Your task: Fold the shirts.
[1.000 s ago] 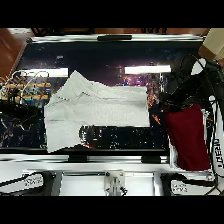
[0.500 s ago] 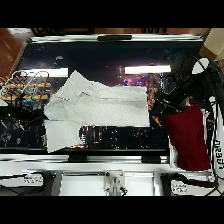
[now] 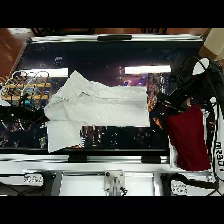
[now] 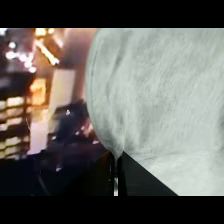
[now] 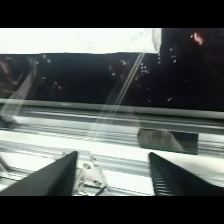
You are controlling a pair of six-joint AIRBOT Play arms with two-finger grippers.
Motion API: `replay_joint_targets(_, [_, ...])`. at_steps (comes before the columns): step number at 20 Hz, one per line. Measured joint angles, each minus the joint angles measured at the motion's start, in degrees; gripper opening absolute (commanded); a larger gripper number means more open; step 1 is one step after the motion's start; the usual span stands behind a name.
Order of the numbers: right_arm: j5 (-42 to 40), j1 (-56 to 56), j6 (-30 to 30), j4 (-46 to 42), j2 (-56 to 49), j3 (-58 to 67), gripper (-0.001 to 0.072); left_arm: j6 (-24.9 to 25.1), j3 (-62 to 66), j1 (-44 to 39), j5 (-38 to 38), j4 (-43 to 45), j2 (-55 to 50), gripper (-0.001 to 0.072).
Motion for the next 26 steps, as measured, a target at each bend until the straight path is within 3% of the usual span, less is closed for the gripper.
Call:
replay_joint_targets(8, [-16.48, 0.00, -3.76, -3.41, -0.09, -14.67, 0.0631, 2.05, 0.09, -0.02, -1.66, -2.62, 4.28, 0.0037])
replay_joint_targets(17, [-30.51, 0.00, -11.08, 3.17, -4.70, -22.03, 0.0629, 2.47, 0.11, -0.02, -3.72, -3.43, 6.91, 0.0038])
replay_joint_targets(19, [-30.99, -0.09, -12.13, 4.81, -5.73, -22.18, 0.0504, 2.36, 0.09, -0.02, -4.15, -3.50, 7.04, 0.0038])
replay_joint_targets(21, [-31.54, -0.02, -12.72, 5.88, -6.47, -22.32, 0.0478, 1.99, 0.13, -0.02, -4.44, -3.82, 7.19, 0.0038])
replay_joint_targets(22, [-31.87, -0.02, -13.14, 6.23, -6.67, -22.38, 0.0299, 1.99, 0.20, -0.02, -4.57, -3.85, 7.23, 0.0038])
replay_joint_targets(23, [-32.54, 0.02, -13.73, 6.45, -6.93, -22.45, 0.0241, 1.95, 0.33, -0.02, -4.63, -3.91, 7.28, 0.0038])
replay_joint_targets(24, [-32.72, 0.00, -14.56, 7.06, -7.06, -22.49, 0.0232, 1.84, 0.55, -0.02, -4.68, -3.93, 7.34, 0.0038])
replay_joint_targets(26, [-32.50, 0.00, -17.31, 10.51, -7.17, -22.47, 0.0082, 1.84, 1.27, -0.02, -4.94, -4.15, 7.54, 0.0037])
